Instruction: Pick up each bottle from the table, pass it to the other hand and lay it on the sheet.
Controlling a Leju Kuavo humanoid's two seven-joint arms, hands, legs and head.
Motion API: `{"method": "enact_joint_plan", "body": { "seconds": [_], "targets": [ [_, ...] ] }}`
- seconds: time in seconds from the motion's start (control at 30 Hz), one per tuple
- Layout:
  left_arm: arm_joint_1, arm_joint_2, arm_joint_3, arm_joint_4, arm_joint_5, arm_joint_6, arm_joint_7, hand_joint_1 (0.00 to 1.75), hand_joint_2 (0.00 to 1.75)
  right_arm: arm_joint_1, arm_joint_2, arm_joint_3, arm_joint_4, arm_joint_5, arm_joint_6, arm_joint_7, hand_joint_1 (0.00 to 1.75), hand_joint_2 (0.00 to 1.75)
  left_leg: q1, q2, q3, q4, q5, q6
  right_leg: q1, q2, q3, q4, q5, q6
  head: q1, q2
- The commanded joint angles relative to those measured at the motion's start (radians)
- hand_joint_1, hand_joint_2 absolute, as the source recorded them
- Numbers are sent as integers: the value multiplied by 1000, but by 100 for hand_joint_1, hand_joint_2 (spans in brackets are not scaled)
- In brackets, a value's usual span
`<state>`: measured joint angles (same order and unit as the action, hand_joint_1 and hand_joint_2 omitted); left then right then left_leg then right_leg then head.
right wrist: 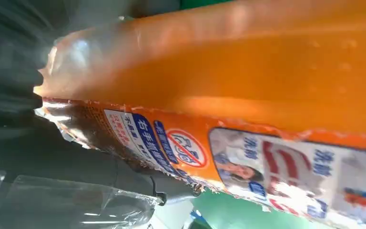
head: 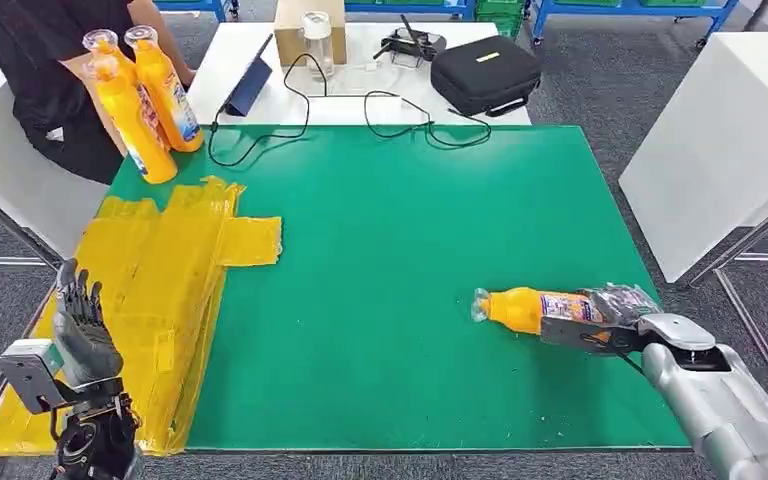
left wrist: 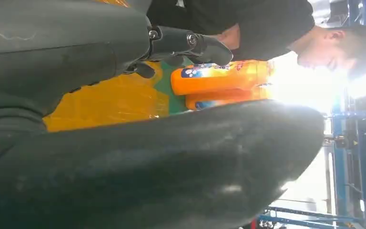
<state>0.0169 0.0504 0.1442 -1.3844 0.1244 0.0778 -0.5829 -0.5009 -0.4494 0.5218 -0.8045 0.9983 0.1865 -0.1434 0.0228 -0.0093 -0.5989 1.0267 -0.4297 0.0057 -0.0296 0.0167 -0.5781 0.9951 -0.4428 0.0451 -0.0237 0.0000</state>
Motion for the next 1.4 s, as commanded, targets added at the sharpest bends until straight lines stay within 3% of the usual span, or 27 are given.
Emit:
{"method": "enact_joint_plan", "body": {
  "seconds": [0.03, 0.13, 0.2, 0.23, 0.3, 0.37, 0.67, 0.7, 0.8, 0.87, 1.03, 1.17, 1.4],
  "targets": [
    [-2, 9, -7, 44, 1, -3, -6, 0, 0, 112, 25, 1, -3, -27, 19, 2, 175, 175, 2, -2, 1, -4, 1, 1, 2, -5, 3, -5, 1, -4, 0, 0],
    [26, 8, -3, 15, 26, -63, -4, 0, 0, 122, 45, -82, -73, -135, -5, -36, 175, 175, 1, -1, 1, -2, 1, 1, 2, -3, 3, -3, 0, -2, 0, 0],
    [55, -3, 6, -15, 85, -157, 29, 0, 0, 101, 64, -106, -163, -110, -97, 57, 175, 175, 1, -1, -1, -4, 2, 1, 2, -4, 1, -5, 2, -4, 0, 0],
    [65, -14, 11, -25, 108, -189, 47, 0, 175, 113, 83, -134, -231, -137, -108, 68, 175, 175, 1, 2, -2, -2, 1, 1, 2, 0, -1, -2, 1, -3, 0, 0],
    [75, -28, -15, -11, 128, -240, 93, 0, 175, 184, 135, -199, -427, -225, -129, 75, 175, 175, 1, 5, -3, -2, 0, 0, 1, 3, -2, -2, 1, -3, 0, 0],
    [77, -40, -34, -1, 123, -236, 86, 0, 175, 222, 135, -190, -513, -224, -122, 118, 175, 175, 0, 4, -5, -2, 0, 0, 1, 3, -4, -1, 1, -3, 0, 0],
    [71, -32, -35, 2, 123, -236, 85, 0, 175, 231, 124, -194, -505, -228, -125, 116, 175, 175, 0, -3, -17, -1, 3, 1, 0, -5, -12, -1, -1, -3, 0, 0],
    [72, -35, -34, 3, 139, -248, 88, 0, 175, 230, 130, -199, -502, -224, -167, 90, 175, 175, 0, -3, -16, -1, 2, 1, 1, -5, -11, -2, -1, -3, -1, 0],
    [81, -84, -79, 11, 214, -323, 109, 0, 175, 277, 220, -206, -624, -159, -323, 91, 175, 175, -1, -2, -16, -2, 2, 1, 0, -4, -11, -2, -1, -4, 0, 0],
    [69, -125, -174, -10, 193, -321, 95, 0, 175, 286, 293, -167, -669, -211, -377, 59, 175, 175, -1, -4, -21, -1, 4, 0, -1, -4, -17, 0, 0, -2, 0, 0],
    [8, -179, -392, 8, 168, -245, 80, 0, 175, 261, 432, -76, -580, -388, -479, -31, 175, 175, -1, -3, -21, -1, 4, 0, 0, -5, -16, -1, 0, -3, -1, 0],
    [-26, -195, -440, 5, 115, -146, 76, 0, 175, 227, 527, -44, -488, -486, -458, -59, 175, 175, -1, -6, -23, -1, 4, 0, 0, -6, -18, 0, 0, -2, 0, 0],
    [-46, -209, -433, -37, 100, -144, 135, 0, 175, 99, 673, 12, -356, -598, -457, -65, 175, 175, 0, 2, -23, 0, 3, 0, 0, 1, -20, 1, 1, -3, 0, 0]
  ]
}}
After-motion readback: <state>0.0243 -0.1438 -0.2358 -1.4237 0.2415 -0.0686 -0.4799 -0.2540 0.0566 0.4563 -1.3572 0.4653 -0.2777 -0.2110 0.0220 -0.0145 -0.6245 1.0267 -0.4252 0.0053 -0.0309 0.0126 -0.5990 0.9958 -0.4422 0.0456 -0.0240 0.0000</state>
